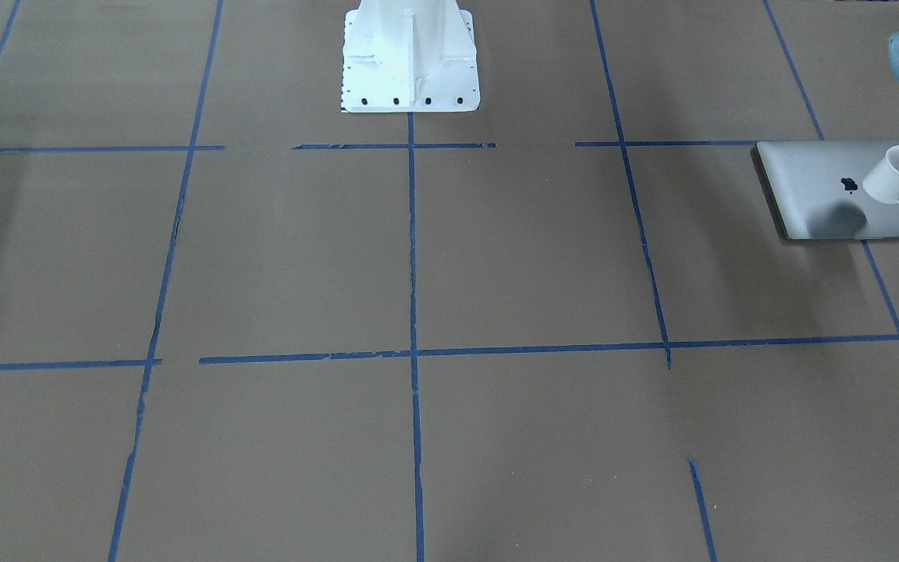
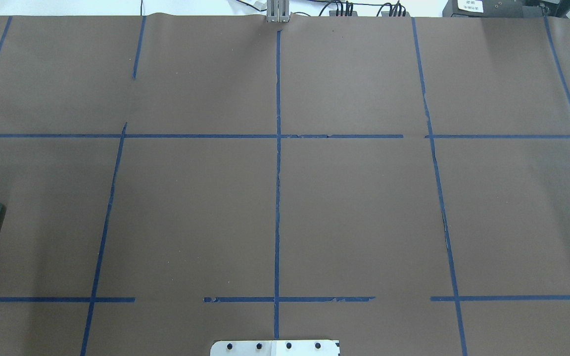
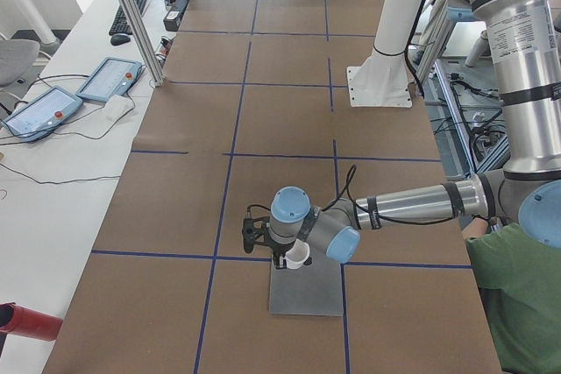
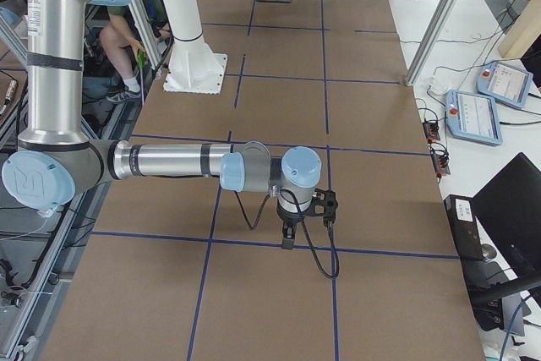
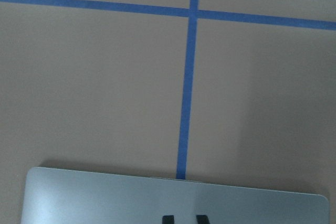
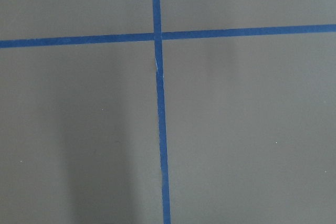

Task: Place cup on laptop
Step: 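Lower the held mug onto the silver laptop's lid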

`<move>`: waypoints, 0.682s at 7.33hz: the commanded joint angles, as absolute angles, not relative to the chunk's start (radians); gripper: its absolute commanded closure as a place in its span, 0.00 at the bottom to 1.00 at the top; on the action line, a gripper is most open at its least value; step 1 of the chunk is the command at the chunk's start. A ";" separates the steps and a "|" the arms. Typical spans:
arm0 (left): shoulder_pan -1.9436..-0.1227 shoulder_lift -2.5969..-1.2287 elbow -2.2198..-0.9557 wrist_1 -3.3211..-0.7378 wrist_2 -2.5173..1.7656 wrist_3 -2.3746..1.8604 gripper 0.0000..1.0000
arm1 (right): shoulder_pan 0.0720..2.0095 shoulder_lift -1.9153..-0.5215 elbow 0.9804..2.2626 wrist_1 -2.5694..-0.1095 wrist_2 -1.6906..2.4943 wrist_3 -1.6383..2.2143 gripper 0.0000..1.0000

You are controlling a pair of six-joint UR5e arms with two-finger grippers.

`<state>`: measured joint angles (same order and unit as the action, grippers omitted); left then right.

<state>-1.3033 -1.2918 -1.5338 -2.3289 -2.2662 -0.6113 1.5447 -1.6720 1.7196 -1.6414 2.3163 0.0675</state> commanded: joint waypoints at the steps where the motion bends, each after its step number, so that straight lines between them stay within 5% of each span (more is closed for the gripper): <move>1: -1.293 -1.284 -1.500 -2.375 -2.266 -0.623 1.00 | 1.545 -1.672 1.720 -1.641 2.316 0.067 0.00; 5: -1.206 -1.284 -1.500 -2.375 -2.293 -0.627 1.00 | 1.545 -1.672 1.720 -1.641 2.316 0.067 0.00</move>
<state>-1.2291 -1.2840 -1.5006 -2.3756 -2.2762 -0.6266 1.5447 -1.6720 1.7196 -1.6414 2.3163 0.0675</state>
